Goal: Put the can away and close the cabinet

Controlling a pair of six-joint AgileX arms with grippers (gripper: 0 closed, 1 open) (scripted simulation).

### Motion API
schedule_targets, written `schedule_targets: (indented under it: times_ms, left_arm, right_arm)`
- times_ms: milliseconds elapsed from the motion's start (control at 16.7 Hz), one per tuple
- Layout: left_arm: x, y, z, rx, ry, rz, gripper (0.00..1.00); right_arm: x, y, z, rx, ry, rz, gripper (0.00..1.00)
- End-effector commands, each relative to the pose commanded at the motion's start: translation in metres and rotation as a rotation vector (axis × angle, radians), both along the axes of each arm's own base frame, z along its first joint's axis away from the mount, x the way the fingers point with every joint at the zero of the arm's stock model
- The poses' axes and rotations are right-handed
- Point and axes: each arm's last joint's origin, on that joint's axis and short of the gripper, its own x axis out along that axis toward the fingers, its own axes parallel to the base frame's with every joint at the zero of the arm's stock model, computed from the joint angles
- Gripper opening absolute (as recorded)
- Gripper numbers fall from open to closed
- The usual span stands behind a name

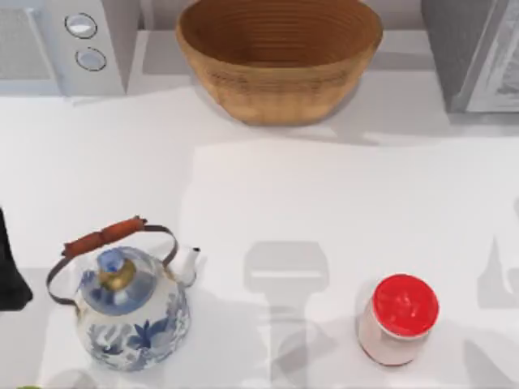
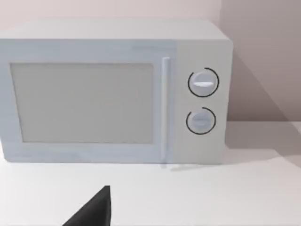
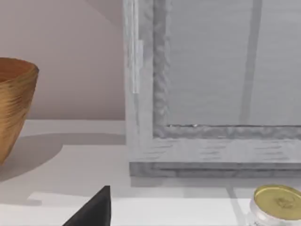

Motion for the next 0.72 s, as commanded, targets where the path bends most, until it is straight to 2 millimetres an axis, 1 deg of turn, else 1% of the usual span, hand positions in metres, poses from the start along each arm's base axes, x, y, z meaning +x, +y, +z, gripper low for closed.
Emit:
schedule_targets:
  times_ms: [180, 420, 600, 720]
  left_arm:
    - [0.000, 0.000, 0.000, 0.000, 0.000, 0.000, 1.00]
    - [0.000, 0.000, 0.000, 0.000, 0.000, 0.000, 1.00]
    - [0.000, 0.000, 0.000, 0.000, 0.000, 0.000, 1.00]
    - [0.000, 0.000, 0.000, 0.000, 0.000, 0.000, 1.00]
  right_arm:
    - [0.000, -0.001, 0.001, -0.004, -0.003, -0.004, 1.00]
    - [0.008, -0.010, 0.013, -0.041, -0.028, -0.046, 1.00]
    - [0.023, -0.023, 0.022, -0.073, -0.042, -0.085, 1.00]
    - [0.037, -0.034, 0.023, -0.088, -0.034, -0.105, 1.00]
